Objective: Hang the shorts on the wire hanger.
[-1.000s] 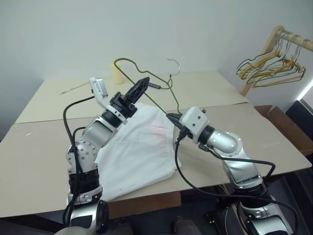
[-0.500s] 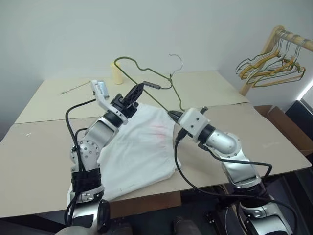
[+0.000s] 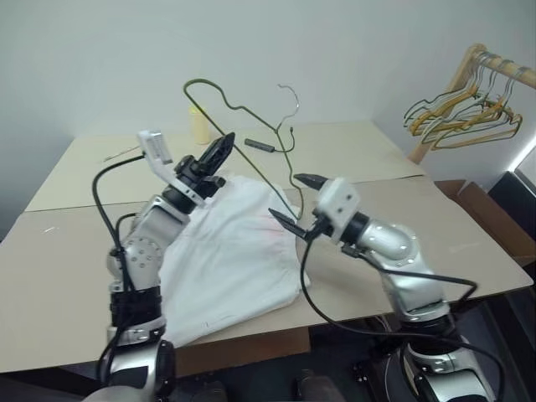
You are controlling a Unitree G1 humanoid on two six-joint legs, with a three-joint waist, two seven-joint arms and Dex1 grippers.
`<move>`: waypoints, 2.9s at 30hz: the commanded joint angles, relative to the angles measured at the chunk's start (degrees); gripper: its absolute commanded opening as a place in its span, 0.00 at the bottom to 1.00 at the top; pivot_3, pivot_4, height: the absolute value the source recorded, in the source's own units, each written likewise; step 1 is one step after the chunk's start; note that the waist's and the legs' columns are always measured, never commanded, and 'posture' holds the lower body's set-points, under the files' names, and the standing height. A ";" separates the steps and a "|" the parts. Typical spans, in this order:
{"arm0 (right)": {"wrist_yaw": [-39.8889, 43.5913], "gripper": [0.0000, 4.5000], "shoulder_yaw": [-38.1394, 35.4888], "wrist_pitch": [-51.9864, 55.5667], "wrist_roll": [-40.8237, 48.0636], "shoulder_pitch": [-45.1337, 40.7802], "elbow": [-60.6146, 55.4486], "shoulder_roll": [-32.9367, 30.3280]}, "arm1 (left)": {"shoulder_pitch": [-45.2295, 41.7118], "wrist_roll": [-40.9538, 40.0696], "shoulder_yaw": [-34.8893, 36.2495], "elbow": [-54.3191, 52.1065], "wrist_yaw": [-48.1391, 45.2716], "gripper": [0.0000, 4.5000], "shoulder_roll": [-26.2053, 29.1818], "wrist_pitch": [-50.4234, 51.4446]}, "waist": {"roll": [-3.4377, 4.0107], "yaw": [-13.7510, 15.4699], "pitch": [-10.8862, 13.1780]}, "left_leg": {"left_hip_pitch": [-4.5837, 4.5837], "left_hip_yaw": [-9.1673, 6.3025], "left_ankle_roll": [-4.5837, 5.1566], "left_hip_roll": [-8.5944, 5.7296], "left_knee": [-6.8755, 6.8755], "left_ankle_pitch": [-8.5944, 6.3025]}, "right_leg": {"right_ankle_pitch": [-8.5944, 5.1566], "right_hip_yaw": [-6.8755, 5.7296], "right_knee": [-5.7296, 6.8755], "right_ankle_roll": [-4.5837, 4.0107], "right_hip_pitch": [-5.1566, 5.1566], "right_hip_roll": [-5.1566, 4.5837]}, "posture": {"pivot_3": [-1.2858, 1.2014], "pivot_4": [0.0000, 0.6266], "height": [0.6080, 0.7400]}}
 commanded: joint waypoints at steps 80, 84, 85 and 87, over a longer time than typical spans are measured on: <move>12.83 0.00 -10.55 56.03 31.22 6.47 26.92 -29.22 | 11.60 31.94 -14.41 -1.51 -43.48 0.99 28.46 -12.45 | 0.05 1.52 0.04 | -0.38 -0.02 0.02 0.03 0.00 -0.01 | -0.07 -0.17 0.02 -0.05 -0.35 -0.05 | 0.49 0.00 1.00; 18.44 0.00 -5.63 56.91 30.28 5.13 31.93 -31.47 | 11.30 31.58 -14.62 -1.75 -43.40 0.99 28.27 -11.95 | 0.05 1.55 0.04 | -0.22 -0.04 0.02 0.04 0.00 -0.01 | -0.25 -0.05 0.05 0.27 -0.30 0.03 | 0.49 0.00 1.00; 19.73 0.00 -4.32 57.18 30.05 4.55 33.22 -31.66 | 11.30 31.60 -14.67 -1.81 -43.33 0.99 28.22 -11.94 | 0.05 1.58 0.04 | -0.21 -0.04 0.02 0.04 0.00 -0.01 | -0.25 -0.04 0.05 0.27 -0.28 0.03 | 0.50 0.00 1.00; 21.28 0.00 -2.13 56.93 29.26 3.55 34.94 -31.49 | 11.48 31.86 -14.67 -1.95 -42.92 0.99 28.13 -12.01 | 0.05 1.60 0.04 | -0.20 -0.04 0.02 0.03 0.00 -0.01 | -0.25 -0.02 0.06 0.27 -0.28 0.03 | 0.50 0.00 1.00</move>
